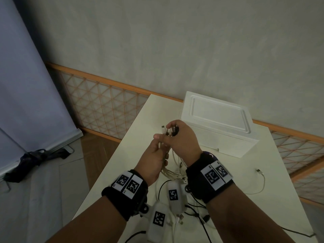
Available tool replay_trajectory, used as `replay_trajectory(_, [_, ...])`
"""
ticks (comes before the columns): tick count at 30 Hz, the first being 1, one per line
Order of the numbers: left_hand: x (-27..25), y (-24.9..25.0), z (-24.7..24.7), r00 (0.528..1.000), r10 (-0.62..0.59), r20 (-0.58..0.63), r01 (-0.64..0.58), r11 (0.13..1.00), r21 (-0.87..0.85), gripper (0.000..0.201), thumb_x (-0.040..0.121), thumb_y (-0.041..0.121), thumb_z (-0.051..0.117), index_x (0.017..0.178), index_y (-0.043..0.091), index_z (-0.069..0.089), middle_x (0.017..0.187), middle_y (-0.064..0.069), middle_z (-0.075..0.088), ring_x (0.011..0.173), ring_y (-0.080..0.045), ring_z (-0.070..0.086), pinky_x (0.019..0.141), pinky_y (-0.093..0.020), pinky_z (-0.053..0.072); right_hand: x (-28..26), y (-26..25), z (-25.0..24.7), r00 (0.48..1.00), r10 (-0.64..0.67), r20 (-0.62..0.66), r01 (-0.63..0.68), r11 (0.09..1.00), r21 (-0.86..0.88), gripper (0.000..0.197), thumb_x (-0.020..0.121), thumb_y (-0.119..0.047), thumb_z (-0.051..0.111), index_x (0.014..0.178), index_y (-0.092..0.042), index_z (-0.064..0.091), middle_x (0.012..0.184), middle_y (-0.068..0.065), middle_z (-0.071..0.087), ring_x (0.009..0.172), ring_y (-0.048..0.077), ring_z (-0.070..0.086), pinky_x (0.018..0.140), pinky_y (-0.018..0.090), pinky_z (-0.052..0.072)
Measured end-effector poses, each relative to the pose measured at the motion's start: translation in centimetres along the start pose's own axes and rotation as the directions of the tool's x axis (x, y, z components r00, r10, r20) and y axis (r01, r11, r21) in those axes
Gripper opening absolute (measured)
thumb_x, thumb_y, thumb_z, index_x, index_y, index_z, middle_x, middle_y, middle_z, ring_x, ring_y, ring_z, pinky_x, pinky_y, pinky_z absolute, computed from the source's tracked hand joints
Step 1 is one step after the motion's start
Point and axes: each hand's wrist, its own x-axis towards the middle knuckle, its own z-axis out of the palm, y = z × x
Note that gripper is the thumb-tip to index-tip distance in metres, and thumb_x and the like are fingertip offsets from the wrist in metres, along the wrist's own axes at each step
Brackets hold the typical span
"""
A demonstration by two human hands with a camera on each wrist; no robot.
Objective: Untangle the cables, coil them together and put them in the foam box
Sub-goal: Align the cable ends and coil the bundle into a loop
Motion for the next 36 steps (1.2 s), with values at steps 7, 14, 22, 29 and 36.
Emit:
replay_trajectory(7, [-0.1, 0.3, -0.2, 0.999, -0.046, 0.013, 0.047, 0.969, -0.243, 0.019, 0.097, 0.005, 0.046, 0.097, 0.012, 0.064, 0.070, 0.002, 0.056, 0.062, -0.011, 0.046, 0.060, -0.026, 0.037, 0.7, 0.4, -0.6, 0.992, 0.027, -0.126, -0.008, 0.989, 0.150, 0.017, 0.075, -0.012, 0.073, 0.085, -0.011, 0.060, 0.070, -0.006, 0.057, 0.057, 0.007, 0.051, 0.059, 0.024, 0.044])
replay_trajectory(14, [1.0, 0.9, -0.9, 0.979, -0.152, -0.134, 0.073, 0.882, -0.466, 0.021, 0.101, 0.018, 0.042, 0.098, 0.010, 0.061, 0.067, 0.002, 0.043, 0.055, -0.010, 0.037, 0.056, -0.025, 0.032, 0.2, 0.2, -0.9, 0.997, 0.001, -0.078, 0.018, 0.969, 0.247, 0.023, 0.075, -0.006, 0.071, 0.091, -0.014, 0.057, 0.078, 0.011, 0.061, 0.066, 0.024, 0.060, 0.061, 0.034, 0.051])
replay_trajectory(22, [1.7, 3.6, -0.3, 0.976, -0.100, -0.194, -0.014, 0.859, -0.511, 0.042, 0.100, 0.038, 0.041, 0.067, 0.014, 0.051, 0.057, 0.000, 0.040, 0.050, -0.011, 0.040, 0.059, -0.027, 0.036, -0.6, -1.0, -0.3, 0.971, -0.205, 0.123, 0.202, 0.979, 0.041, 0.020, 0.080, -0.006, 0.068, 0.095, -0.016, 0.057, 0.065, -0.009, 0.049, 0.053, 0.002, 0.044, 0.053, 0.015, 0.039])
replay_trajectory(29, [1.4, 4.2, 1.1, 0.984, -0.058, -0.171, -0.064, 0.775, -0.629, 0.022, 0.099, 0.012, 0.042, 0.095, 0.008, 0.063, 0.087, -0.009, 0.068, 0.084, -0.022, 0.069, 0.076, -0.032, 0.057, -1.3, -0.8, 1.5, 0.968, -0.248, 0.043, 0.243, 0.964, 0.105, 0.018, 0.086, -0.009, 0.065, 0.099, -0.017, 0.056, 0.081, -0.014, 0.058, 0.069, -0.004, 0.053, 0.065, 0.008, 0.039])
replay_trajectory(36, [0.7, 3.6, 1.2, 0.985, -0.109, -0.135, -0.025, 0.679, -0.734, 0.059, 0.097, 0.056, 0.032, 0.134, 0.015, 0.052, 0.136, -0.011, 0.055, 0.124, -0.029, 0.055, 0.105, -0.048, 0.040, -1.7, -0.6, 1.9, 0.958, -0.283, 0.039, 0.284, 0.958, -0.044, 0.022, 0.090, -0.016, 0.059, 0.111, -0.022, 0.059, 0.094, -0.009, 0.063, 0.080, 0.000, 0.056, 0.072, 0.007, 0.039])
